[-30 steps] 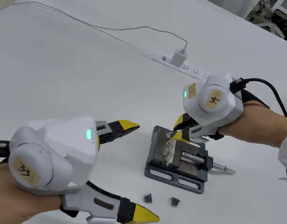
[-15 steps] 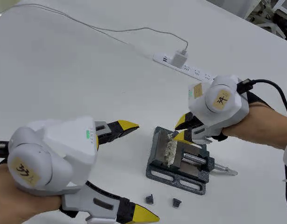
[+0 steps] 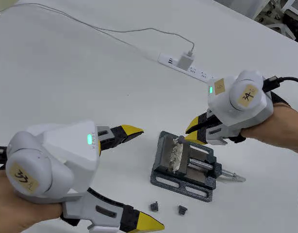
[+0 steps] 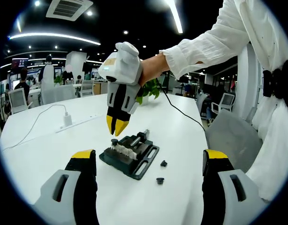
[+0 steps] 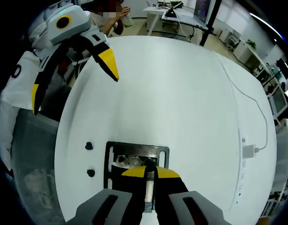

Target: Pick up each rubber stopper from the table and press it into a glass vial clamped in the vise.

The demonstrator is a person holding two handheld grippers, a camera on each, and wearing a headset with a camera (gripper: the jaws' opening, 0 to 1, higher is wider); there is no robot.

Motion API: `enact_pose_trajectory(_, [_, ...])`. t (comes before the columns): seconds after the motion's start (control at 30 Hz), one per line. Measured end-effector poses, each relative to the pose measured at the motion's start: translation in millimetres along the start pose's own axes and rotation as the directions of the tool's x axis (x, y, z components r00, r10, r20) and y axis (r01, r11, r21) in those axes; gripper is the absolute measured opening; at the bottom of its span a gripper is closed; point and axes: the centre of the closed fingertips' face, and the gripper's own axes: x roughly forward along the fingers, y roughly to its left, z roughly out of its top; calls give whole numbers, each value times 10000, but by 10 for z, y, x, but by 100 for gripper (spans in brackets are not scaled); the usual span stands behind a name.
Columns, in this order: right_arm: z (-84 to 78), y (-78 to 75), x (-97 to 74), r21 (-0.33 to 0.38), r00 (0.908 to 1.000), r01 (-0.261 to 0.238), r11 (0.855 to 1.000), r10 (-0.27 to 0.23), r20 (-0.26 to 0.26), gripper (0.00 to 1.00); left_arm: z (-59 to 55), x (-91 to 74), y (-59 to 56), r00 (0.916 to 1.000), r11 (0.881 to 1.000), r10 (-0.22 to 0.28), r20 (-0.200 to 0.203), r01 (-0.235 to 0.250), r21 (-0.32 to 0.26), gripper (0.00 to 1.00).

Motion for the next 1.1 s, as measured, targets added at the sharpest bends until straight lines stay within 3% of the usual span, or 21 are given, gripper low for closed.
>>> enact_pose_trajectory(0.57, [-4, 24, 122, -120, 9997, -206, 9997, 204, -148, 0, -20, -7, 9, 10000, 10000, 5, -20, -5, -57, 93])
enact_pose_trajectory(1.1, [-4, 29, 124, 1, 9989, -391, 9992, 391, -277, 0, 5, 15, 3, 10000, 10000, -32, 55, 32, -78, 93])
